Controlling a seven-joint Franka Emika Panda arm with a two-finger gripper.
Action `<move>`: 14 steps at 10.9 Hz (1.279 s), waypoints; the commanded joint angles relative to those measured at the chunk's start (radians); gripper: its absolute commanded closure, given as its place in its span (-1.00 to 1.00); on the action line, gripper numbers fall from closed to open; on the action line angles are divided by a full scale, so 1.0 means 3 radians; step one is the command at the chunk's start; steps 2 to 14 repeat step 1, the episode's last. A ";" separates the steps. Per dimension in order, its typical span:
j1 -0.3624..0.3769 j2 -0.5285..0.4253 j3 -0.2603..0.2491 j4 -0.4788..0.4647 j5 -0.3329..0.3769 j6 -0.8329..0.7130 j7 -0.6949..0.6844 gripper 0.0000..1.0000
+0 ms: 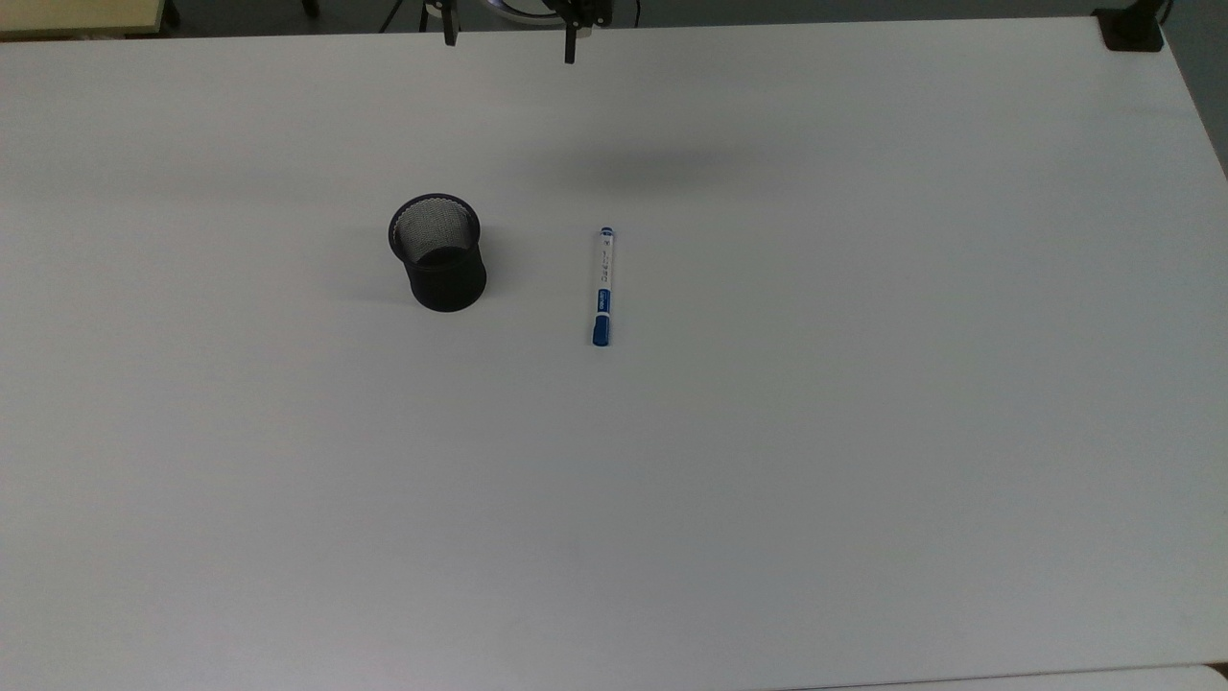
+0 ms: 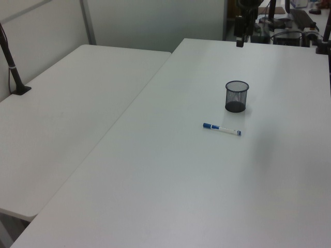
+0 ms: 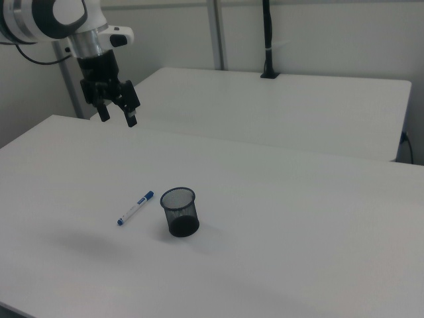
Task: Remove the marker
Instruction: 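Open the gripper, release the marker, and raise the gripper away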
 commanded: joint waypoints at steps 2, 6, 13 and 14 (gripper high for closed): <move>0.0008 -0.0022 -0.0010 -0.0050 0.0018 -0.0037 -0.0061 -1.00; 0.0008 -0.0022 -0.0010 -0.0050 0.0018 -0.0037 -0.0061 -1.00; 0.0008 -0.0022 -0.0010 -0.0050 0.0018 -0.0037 -0.0061 -1.00; 0.0008 -0.0022 -0.0010 -0.0050 0.0018 -0.0037 -0.0061 -1.00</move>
